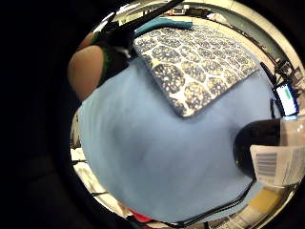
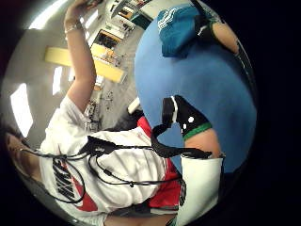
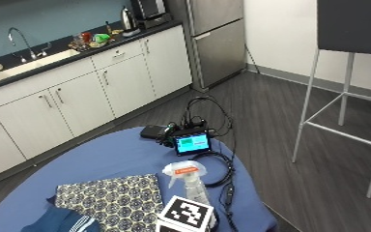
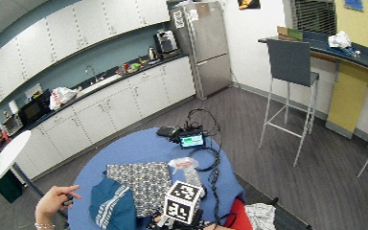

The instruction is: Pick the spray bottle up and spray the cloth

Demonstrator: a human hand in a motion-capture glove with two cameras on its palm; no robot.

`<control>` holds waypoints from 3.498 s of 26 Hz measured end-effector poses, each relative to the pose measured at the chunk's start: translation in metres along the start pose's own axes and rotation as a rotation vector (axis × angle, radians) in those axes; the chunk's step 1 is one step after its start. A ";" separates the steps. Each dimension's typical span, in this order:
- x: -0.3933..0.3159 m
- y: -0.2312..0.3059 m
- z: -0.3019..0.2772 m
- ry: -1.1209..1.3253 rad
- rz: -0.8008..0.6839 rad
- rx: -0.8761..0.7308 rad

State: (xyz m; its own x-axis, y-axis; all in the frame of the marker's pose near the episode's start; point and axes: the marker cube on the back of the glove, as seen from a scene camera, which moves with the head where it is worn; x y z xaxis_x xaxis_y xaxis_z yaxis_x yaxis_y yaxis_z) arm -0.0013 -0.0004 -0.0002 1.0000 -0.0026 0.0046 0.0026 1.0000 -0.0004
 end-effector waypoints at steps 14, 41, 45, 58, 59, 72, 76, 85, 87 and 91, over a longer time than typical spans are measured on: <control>0.002 0.004 -0.004 -0.003 0.015 -0.001; 0.114 0.136 -0.175 -0.379 0.300 0.683; 0.135 0.134 -0.169 -0.429 0.339 0.699; 0.138 0.103 -0.151 -0.492 0.305 0.618; 0.137 0.101 -0.150 -0.494 0.302 0.610; 0.152 0.055 -0.123 -0.665 0.210 0.582; 0.160 0.054 -0.121 -0.661 0.228 0.662; 0.157 0.002 -0.184 -0.447 0.385 0.640; 0.158 -0.018 -0.191 -0.346 0.422 0.552; 0.161 -0.054 -0.188 -0.146 0.478 0.341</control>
State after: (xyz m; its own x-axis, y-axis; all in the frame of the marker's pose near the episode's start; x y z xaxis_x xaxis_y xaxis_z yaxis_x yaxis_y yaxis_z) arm 0.1600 -0.0551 -0.1869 0.8788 0.4232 0.2203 -0.4729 0.8341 0.2840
